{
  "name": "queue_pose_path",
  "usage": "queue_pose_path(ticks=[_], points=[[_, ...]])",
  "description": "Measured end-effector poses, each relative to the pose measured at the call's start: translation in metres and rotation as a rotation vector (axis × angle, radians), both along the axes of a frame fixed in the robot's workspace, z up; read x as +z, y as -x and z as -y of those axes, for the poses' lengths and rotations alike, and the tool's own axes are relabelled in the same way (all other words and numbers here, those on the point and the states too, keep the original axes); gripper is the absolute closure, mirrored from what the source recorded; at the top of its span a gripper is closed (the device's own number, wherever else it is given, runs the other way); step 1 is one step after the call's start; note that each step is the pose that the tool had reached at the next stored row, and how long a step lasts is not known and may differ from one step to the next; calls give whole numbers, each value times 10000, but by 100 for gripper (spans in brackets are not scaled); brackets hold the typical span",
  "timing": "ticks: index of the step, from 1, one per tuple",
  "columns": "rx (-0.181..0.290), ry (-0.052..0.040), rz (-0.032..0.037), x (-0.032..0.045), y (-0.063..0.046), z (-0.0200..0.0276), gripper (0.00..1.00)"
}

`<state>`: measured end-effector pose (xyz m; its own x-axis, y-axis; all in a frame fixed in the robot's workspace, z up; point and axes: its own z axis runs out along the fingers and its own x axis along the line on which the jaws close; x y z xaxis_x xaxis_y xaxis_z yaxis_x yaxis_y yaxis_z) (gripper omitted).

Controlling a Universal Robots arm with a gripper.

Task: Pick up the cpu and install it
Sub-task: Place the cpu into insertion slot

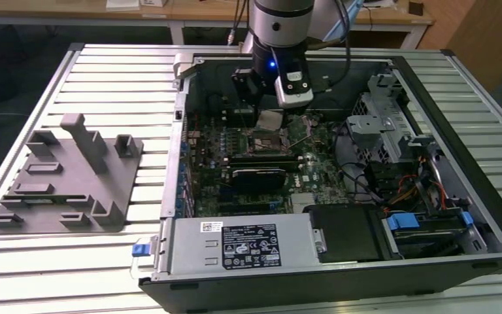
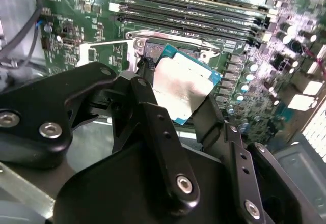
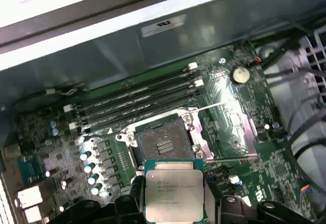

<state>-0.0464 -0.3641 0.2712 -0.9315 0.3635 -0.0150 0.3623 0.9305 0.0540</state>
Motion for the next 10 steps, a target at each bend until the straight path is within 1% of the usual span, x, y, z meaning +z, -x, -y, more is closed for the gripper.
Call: queue_pose_path(ticks=[2,3,10], points=[[-238,0,0,0,0,0,45],[-498,0,0,-1,0,0,45],[-1423,0,0,-1,0,0,45]])
